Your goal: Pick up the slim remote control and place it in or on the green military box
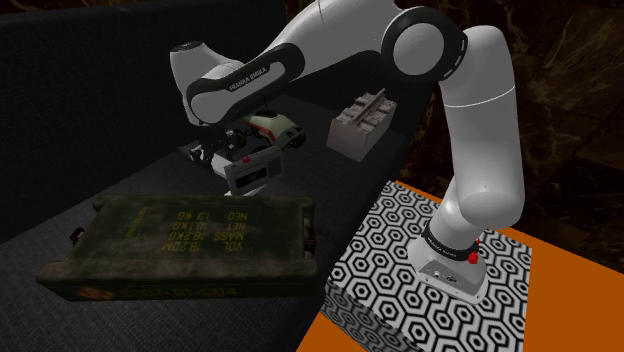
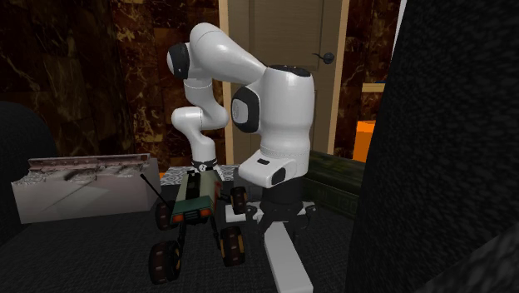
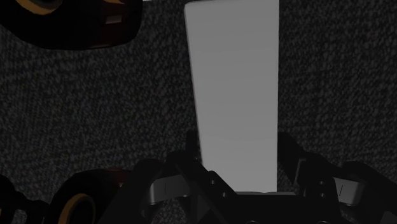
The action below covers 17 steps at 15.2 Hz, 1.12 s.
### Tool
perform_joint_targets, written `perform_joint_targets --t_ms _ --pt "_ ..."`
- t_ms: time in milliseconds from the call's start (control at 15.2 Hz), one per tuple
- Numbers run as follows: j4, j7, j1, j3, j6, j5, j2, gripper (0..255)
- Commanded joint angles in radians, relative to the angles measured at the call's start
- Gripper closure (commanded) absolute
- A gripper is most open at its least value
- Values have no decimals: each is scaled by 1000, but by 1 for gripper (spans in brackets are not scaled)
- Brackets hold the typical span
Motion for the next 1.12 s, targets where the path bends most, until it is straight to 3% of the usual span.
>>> perform_joint_targets --t_ms 0,1056 --pt "4 -1 -1 1 -10 2 -6 255" --pt "119 -21 -2 14 -190 27 -73 255"
